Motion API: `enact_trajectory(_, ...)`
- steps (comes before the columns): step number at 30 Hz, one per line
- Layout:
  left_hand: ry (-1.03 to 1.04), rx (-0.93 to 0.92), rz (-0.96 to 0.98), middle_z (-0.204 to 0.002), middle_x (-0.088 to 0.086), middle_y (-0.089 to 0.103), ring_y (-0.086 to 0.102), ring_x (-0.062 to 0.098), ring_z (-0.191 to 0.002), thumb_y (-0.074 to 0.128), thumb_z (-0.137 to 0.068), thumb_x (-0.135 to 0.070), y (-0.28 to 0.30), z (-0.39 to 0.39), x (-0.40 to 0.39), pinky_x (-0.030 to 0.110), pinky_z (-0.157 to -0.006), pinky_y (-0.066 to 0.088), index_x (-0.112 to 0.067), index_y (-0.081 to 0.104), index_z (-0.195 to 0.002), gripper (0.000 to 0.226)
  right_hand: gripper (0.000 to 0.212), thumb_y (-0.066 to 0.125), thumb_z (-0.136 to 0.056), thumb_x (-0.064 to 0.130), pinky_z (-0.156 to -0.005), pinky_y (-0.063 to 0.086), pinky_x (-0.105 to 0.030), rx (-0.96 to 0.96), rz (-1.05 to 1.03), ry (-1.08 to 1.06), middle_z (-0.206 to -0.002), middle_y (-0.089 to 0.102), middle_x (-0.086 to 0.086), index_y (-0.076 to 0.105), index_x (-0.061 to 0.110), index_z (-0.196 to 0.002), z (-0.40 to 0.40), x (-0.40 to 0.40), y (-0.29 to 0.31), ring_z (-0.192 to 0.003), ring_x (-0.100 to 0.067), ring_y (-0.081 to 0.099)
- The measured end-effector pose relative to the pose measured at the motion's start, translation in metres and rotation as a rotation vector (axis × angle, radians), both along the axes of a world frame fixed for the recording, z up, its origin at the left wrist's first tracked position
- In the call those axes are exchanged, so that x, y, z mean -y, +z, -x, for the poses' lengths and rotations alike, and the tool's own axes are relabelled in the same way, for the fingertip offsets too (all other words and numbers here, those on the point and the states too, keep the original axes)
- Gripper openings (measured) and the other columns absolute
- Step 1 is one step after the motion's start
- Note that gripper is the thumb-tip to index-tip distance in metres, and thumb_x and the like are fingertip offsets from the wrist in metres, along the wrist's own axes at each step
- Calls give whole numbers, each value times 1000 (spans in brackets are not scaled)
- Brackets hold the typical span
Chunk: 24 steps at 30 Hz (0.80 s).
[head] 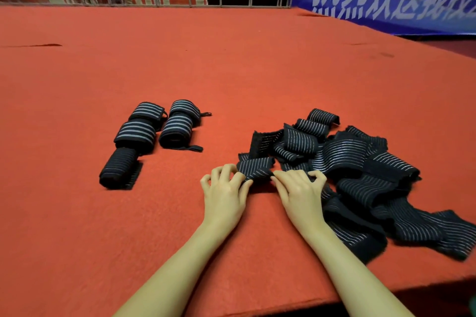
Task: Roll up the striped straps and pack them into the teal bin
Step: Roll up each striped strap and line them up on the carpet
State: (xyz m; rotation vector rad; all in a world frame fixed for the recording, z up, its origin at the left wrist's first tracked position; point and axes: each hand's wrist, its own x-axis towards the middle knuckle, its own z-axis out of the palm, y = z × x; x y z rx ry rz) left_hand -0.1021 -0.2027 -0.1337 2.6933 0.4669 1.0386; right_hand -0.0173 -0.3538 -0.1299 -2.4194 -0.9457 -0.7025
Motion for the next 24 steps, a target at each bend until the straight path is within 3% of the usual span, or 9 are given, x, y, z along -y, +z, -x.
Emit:
enact_trajectory(4,-7,69,39,-104,-2,60,50,19,-97,47,-87,-42,9,12,-15,33,-80,22,-21,66,-83,28,17,52,-94,30,-82,24,-35,172,-170,74,-82,62,10,65,21,-90,13,-15,9,-74,-14,58)
enact_trajectory(8,-56,90,74,-106,-2,59,51,18,-99,48,-87,-44,25,27,-36,30,-82,21,-21,65,-83,29,19,49,-95,30,-80,21,-31,127,-245,167,-85,63,10,64,19,-90,18,-33,22,-78,-10,54)
enact_trajectory(12,-64,123,102,-108,-1,57,49,16,-98,46,-88,-42,27,59,-51,28,-82,20,-17,62,-81,30,18,50,-92,23,-78,22,-27,68,-331,344,-89,66,8,59,19,-107,40,-52,30,-79,-7,54)
enact_trajectory(16,36,70,191,-104,-1,56,47,17,-96,48,-82,-47,24,79,-72,28,-76,18,-17,58,-78,31,14,49,-92,19,-76,21,-30,79,-205,521,-85,62,11,56,28,-100,54,-69,36,-79,-6,55)
enact_trajectory(19,70,13,272,-102,-2,53,51,23,-96,51,-78,-44,20,89,-85,31,-75,21,-19,58,-92,29,21,50,-85,20,-82,21,-29,-48,-116,609,-90,61,12,61,25,-103,59,-75,34,-85,-5,55)
enact_trajectory(22,-82,-13,194,-98,-12,53,50,15,-96,44,-80,-39,22,102,-85,27,-74,20,-26,57,-95,23,35,50,-80,21,-85,22,-28,-102,-57,654,-97,61,10,57,25,-113,62,-77,34,-92,-4,52)
enact_trajectory(24,-209,-32,171,-99,-17,54,48,9,-97,44,-83,-36,22,109,-79,25,-79,22,-29,59,-96,21,24,52,-86,26,-82,23,-31,-43,-65,638,-94,63,12,61,23,-107,59,-77,36,-90,-4,53)
